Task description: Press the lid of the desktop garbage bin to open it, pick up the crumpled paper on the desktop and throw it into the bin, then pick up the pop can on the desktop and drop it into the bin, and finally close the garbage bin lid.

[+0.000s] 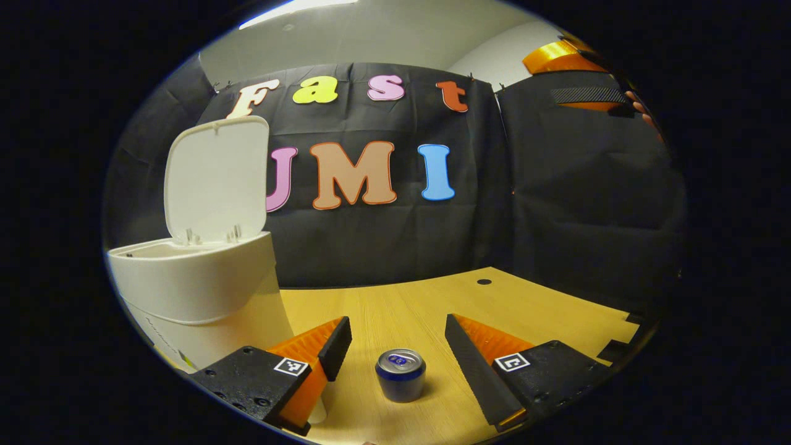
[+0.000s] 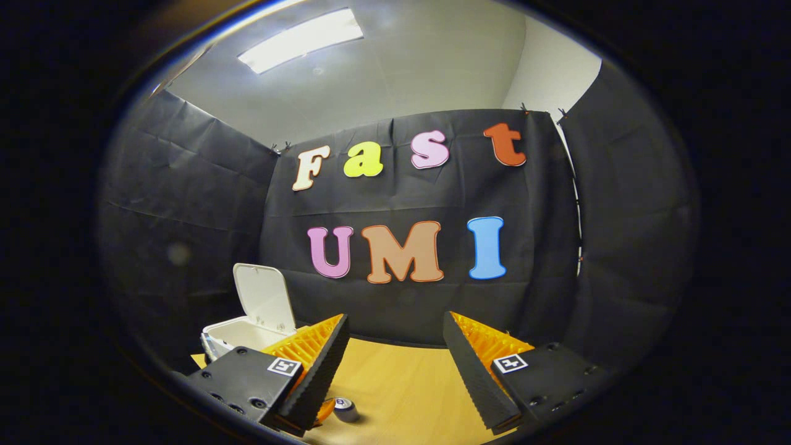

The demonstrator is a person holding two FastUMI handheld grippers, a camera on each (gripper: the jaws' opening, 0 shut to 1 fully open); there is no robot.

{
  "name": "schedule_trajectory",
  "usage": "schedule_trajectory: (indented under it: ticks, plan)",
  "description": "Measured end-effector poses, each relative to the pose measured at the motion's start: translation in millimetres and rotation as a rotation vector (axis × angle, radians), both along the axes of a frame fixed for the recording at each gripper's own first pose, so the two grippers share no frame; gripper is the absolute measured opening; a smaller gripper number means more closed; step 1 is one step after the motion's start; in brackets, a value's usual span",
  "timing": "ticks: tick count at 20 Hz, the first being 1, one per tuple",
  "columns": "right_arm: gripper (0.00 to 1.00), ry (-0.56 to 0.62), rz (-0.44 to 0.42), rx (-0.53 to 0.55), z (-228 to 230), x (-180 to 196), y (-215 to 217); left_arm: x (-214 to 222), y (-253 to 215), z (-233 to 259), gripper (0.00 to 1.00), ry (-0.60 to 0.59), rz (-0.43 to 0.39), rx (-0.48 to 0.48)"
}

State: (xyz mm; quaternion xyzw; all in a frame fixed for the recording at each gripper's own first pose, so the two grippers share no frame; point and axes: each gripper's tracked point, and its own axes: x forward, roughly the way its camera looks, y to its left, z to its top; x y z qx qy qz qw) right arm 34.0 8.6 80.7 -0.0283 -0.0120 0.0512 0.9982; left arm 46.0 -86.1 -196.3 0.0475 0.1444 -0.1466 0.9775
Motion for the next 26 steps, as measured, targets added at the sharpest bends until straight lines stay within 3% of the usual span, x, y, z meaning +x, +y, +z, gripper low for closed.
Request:
schedule_trajectory:
  ticks: [9,13,15,21,26]
  plan:
    - [0.96,0.0,-0.165,0.026,0,-30,-50,0,-2,-84,0.94,0.153,0.023,0.061]
    - [0.96,0.05,-0.188,0.03,-11,-33,-59,5,-1,-106,0.93,0.199,0.054,0.07]
    - [0.96,0.056,-0.188,0.018,-10,-33,-62,5,-1,-112,0.79,0.225,0.075,0.062]
    - [0.96,0.073,-0.188,0.02,-15,-30,-74,6,1,-100,0.78,0.211,0.096,0.058]
    - [0.96,0.116,-0.173,0.053,-30,-25,-86,22,-5,-56,0.77,0.165,0.098,0.023]
